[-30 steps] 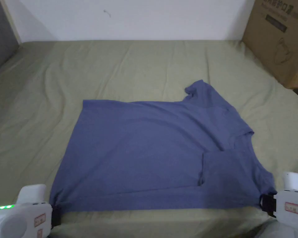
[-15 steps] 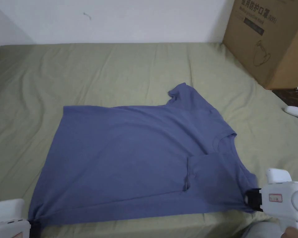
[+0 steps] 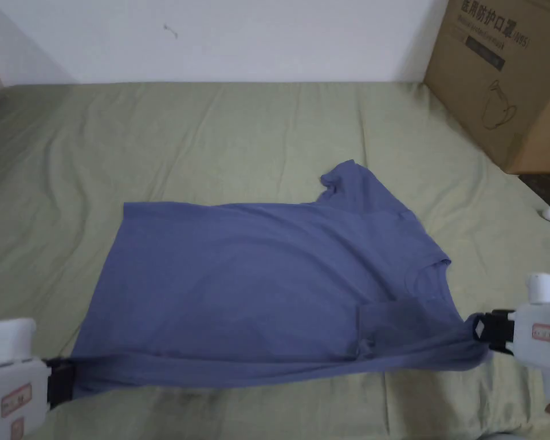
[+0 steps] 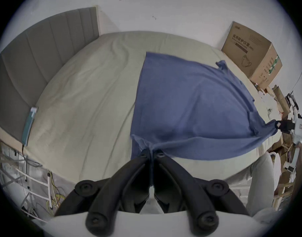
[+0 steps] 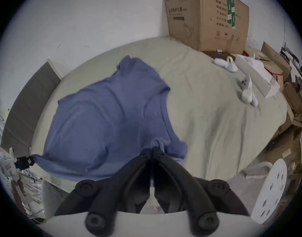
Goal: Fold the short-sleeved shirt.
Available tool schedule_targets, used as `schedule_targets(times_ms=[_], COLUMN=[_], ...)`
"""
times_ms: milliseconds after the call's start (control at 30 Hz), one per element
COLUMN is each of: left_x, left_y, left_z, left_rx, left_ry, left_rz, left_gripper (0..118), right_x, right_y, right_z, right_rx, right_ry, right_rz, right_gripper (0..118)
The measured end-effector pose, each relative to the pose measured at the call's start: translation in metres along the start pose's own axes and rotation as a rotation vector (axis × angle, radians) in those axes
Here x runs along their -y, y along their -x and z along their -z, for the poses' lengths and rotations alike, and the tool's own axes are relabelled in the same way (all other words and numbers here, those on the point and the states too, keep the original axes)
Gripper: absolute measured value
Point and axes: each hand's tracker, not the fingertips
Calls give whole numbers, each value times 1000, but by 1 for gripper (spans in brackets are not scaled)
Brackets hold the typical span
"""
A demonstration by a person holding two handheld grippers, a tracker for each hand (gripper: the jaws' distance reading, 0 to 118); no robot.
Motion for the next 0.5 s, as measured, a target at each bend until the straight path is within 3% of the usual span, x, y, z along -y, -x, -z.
schedule_targets(times_ms=[233, 300, 333, 367, 433, 467, 500], left_x=[-83, -93, -96, -100, -100, -99, -98], left_y=[-11, -12, -13, -13, -11, -8, -4], left_z=[79, 100, 108, 114, 117, 113, 106], left_rx=[-24, -30, -44, -87, -116, -114, -115], left_ry=[64, 95, 114, 131, 126, 121, 103], left_rz=[34, 33, 45, 56, 79, 78, 70], left_gripper=[2, 8, 21, 48, 94, 101, 99], right_x=[-57, -60, -62, -64, -64, -64, -64], right_y=[3, 5, 8, 11, 15, 17, 18], right_z=[71, 88, 94, 98, 101, 98, 92], right_rx=[47, 66, 71, 81, 120, 120, 109], right_ry=[61, 65, 69, 82, 87, 86, 80], right_rz=[36, 31, 24, 10, -48, -52, -55], right_gripper=[1, 1, 2, 11, 46, 62, 62])
